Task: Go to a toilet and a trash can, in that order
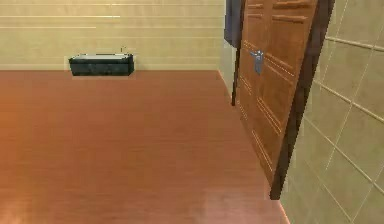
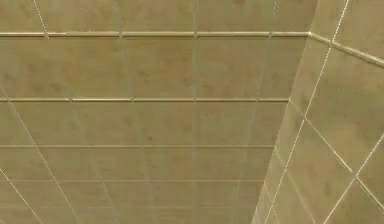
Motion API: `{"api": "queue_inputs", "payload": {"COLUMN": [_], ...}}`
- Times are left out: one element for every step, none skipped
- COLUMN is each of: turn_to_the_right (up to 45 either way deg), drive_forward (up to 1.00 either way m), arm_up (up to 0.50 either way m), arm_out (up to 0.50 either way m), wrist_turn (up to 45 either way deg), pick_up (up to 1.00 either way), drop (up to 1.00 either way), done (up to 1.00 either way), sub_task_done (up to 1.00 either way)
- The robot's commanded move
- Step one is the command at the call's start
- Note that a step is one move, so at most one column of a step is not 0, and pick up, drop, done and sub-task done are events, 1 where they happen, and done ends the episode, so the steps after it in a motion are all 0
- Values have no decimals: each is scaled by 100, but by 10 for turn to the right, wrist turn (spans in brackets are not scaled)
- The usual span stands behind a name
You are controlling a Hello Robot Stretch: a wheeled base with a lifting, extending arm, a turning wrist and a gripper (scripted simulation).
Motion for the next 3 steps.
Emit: {"api": "queue_inputs", "payload": {"turn_to_the_right": [240, 0, -450], "drive_forward": [0, 15, 0], "arm_up": [0, 0, 0], "arm_out": [0, 0, 0], "wrist_turn": [0, 0, 0], "pick_up": [0, 0, 0], "drop": [0, 0, 0], "done": [0, 0, 0], "sub_task_done": [0, 0, 0]}}
